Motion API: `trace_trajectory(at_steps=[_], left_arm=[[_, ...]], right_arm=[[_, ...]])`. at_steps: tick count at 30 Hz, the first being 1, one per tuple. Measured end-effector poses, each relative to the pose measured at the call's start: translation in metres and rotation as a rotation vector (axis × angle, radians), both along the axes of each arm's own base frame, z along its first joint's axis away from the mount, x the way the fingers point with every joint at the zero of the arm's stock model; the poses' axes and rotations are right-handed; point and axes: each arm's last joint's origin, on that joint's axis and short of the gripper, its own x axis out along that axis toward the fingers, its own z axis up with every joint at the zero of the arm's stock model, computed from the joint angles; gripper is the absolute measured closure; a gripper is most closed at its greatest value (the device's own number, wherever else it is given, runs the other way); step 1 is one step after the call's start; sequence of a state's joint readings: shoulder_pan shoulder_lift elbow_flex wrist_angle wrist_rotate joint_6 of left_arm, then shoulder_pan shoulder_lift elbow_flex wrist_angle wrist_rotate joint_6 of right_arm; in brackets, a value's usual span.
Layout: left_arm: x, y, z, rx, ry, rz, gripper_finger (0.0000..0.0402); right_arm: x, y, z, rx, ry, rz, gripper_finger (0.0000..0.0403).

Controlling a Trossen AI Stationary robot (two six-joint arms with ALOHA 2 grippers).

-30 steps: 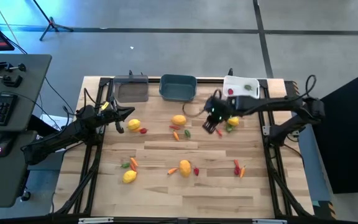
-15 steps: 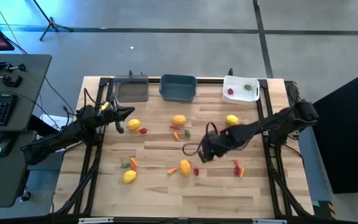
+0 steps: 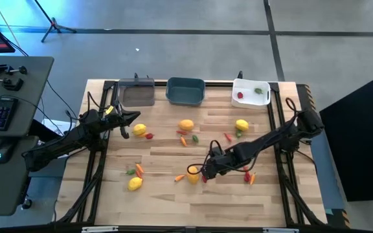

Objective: Sort produce into baskets
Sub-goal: Put the red chili pepper into the white bin

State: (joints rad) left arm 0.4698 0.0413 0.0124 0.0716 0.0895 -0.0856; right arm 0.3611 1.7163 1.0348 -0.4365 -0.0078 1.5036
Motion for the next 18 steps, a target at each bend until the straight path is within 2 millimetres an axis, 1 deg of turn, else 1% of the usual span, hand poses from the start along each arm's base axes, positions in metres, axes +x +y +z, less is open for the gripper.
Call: trace_trajectory(at_steps=[7,12,18], left_arm=[[0.0,0.0,0.0,0.0,0.0,0.0,0.0401],[0.0,0.0,0.0,0.0,-0.001,0.0,0.0401],[0.0,0.0,0.0,0.0,0.0,0.0,0.0401]], right_arm=[[0.001,0.006,0.002,0.04,-0.024,0.0,0.0164],[0.004,0.012,-0.003,0.064,-0.026,0.003,0.0164],[0.02,0.02,-0.003,0.051,0.017,0.048,0.0164]])
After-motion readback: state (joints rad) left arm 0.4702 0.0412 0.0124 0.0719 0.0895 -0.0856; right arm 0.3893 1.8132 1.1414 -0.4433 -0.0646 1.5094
